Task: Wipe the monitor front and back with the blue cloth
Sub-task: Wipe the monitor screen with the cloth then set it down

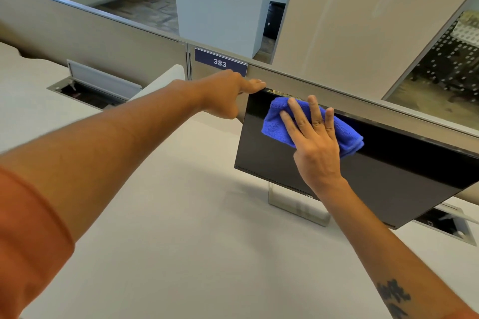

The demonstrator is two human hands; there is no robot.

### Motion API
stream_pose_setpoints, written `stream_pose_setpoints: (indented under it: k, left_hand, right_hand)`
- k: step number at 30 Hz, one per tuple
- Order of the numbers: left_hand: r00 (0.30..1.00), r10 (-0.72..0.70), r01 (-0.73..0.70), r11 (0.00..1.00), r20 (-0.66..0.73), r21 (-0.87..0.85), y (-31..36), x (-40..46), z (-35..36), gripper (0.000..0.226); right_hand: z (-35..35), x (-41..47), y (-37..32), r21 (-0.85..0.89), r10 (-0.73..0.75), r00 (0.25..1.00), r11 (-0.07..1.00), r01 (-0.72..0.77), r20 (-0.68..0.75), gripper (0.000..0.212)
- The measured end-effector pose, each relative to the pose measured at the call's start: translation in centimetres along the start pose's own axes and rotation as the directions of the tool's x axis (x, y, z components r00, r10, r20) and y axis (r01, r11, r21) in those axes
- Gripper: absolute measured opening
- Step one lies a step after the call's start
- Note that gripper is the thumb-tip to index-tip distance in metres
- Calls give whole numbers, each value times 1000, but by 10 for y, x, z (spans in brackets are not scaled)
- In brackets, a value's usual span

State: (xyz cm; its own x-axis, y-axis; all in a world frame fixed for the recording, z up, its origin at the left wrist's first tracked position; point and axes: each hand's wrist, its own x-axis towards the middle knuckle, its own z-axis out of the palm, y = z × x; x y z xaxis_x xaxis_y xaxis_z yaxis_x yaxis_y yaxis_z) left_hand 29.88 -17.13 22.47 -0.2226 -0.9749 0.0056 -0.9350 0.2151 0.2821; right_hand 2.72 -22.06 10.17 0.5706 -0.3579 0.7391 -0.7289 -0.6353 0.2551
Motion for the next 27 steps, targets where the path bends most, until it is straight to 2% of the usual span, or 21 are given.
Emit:
stream_pose_setpoints:
  k: [3,8,12,14,17,19,20,22,27]
  left_hand:
    - [1000,2,-2,1000,-12,24,1,0,1,95]
    - [999,27,-26,998,-17,59,2,4,1,89]
    - [1000,14,-15,996,11,89,2,5,0,92]
    - [1000,0,-2,996,15,86,2,4,1,94]
    - [1000,-6,4,996,21,86,2,4,2,94]
    - [1000,-6,4,997,30,81,2,4,3,94]
    - [999,-6,3,997,32,78,2,4,2,94]
    - [1000,-2,0,997,26,78,4,3,2,94]
    - [1000,-7,6,997,15,76,9,0,1,92]
  right_hand:
    - [6,8,-12,41,-16,1000,999,15,16,53]
    - [25,30,-38,104,-135,990,986,130,51,52]
    - [47,10,-58,121,-279,937,959,258,209,62]
    - [59,-16,-68,142,-359,862,933,329,358,66]
    - [72,-65,-77,186,-453,669,882,433,589,69]
    - [75,-86,-78,202,-464,565,862,464,682,71]
    - [76,-90,-76,203,-460,546,862,465,701,71]
    - [73,-84,-72,202,-448,567,873,444,691,71]
    - [66,-43,-63,141,-344,835,939,315,429,69]
